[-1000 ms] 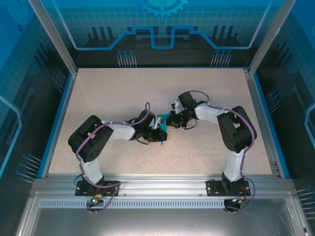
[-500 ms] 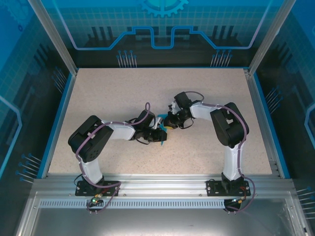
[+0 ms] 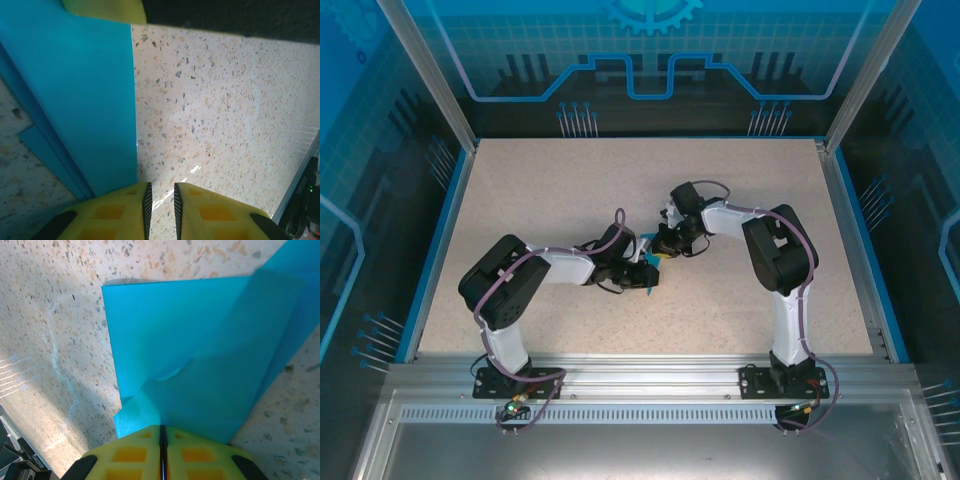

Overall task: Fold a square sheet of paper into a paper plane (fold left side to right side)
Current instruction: Fold the wing for the fifth time at the center of the table.

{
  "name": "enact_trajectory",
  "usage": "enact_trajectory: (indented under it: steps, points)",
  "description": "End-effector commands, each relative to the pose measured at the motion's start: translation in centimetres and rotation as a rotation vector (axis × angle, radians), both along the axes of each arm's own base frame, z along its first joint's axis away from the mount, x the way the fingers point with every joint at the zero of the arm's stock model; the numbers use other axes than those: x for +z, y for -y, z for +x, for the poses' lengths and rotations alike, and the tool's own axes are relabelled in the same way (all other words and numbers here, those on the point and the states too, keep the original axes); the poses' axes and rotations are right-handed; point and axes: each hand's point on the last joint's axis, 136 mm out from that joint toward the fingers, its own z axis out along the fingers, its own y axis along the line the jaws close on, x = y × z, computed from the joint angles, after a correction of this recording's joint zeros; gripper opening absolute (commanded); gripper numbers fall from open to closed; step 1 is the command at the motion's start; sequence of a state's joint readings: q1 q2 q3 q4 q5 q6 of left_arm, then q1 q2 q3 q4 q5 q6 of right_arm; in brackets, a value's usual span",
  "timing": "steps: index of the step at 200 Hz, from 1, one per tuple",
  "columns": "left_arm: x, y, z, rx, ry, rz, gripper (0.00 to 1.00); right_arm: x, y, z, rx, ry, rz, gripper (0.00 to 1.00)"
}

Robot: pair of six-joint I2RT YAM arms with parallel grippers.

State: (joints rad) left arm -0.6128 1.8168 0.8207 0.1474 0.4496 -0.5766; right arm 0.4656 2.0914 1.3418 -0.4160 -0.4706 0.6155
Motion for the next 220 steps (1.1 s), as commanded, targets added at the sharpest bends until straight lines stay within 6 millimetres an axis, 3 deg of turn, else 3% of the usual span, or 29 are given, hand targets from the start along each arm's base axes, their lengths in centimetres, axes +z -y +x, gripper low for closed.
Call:
enact_trajectory:
  steps: [1, 46, 171, 220]
  points:
    - [-4.7, -2.4, -3.8, -0.003, -0.146, 0.147, 0.24, -2.3, 1.6, 0.6, -0.009, -0.003, -0.088, 0.10]
    - [-4.8, -2.5, -3.9, -0.002, -0.148, 0.150, 0.23, -1.3, 2.5, 2.9, -0.023, 0.040, -0.089, 0.10]
    - [-4.8, -2.6, -4.0, -0.001, -0.146, 0.145, 0.23, -1.7, 5.7, 8.4, -0.091, 0.051, -0.109, 0.11]
    - [-4.6, -2.5, -4.0, 0.000, -0.140, 0.140, 0.23, -0.7, 6.7, 11.4, -0.140, 0.088, -0.093, 0.12]
